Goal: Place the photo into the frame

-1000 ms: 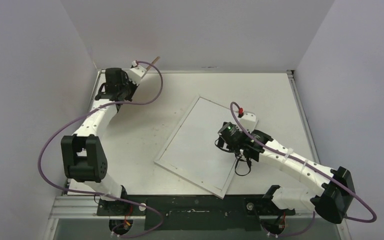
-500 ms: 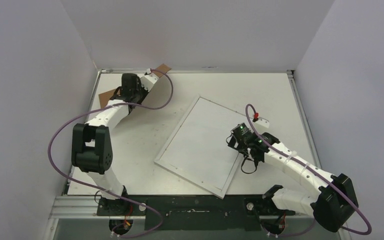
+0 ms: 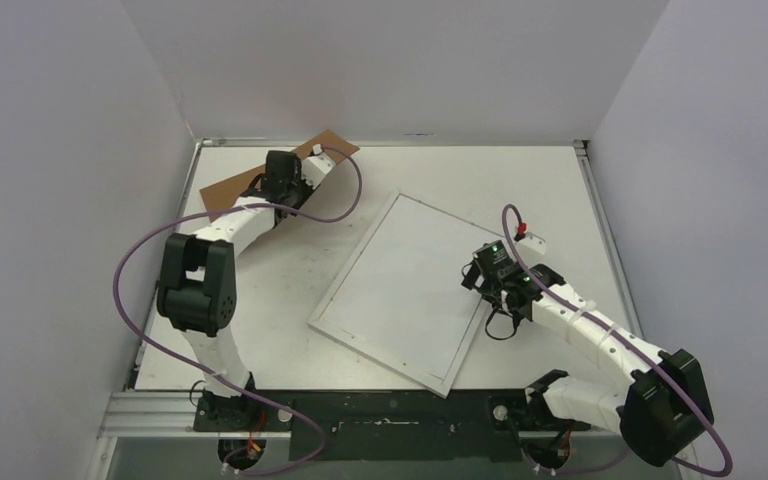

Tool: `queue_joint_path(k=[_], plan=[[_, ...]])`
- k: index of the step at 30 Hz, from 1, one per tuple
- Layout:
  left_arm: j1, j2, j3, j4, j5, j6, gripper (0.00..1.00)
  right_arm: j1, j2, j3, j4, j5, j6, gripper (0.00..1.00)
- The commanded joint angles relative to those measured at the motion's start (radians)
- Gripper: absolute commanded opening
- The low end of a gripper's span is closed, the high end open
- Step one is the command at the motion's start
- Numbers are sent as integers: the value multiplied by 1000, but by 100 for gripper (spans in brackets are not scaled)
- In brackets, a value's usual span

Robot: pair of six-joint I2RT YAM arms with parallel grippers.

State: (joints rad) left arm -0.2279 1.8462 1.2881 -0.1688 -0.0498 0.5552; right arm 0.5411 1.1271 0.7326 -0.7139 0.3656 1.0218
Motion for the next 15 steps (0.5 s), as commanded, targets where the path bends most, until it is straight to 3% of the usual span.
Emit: queue_joint_path(k=[1, 4, 15], plan=[[-19, 75, -48, -366, 332, -342, 5, -30, 4, -1, 44, -16, -33, 93], [0, 49, -80, -386, 259, -344, 0, -40, -2, 5, 48, -22, -39, 93], [79, -133, -256, -370, 199, -402, 1, -52, 3, 10, 75, -43, -63, 93]])
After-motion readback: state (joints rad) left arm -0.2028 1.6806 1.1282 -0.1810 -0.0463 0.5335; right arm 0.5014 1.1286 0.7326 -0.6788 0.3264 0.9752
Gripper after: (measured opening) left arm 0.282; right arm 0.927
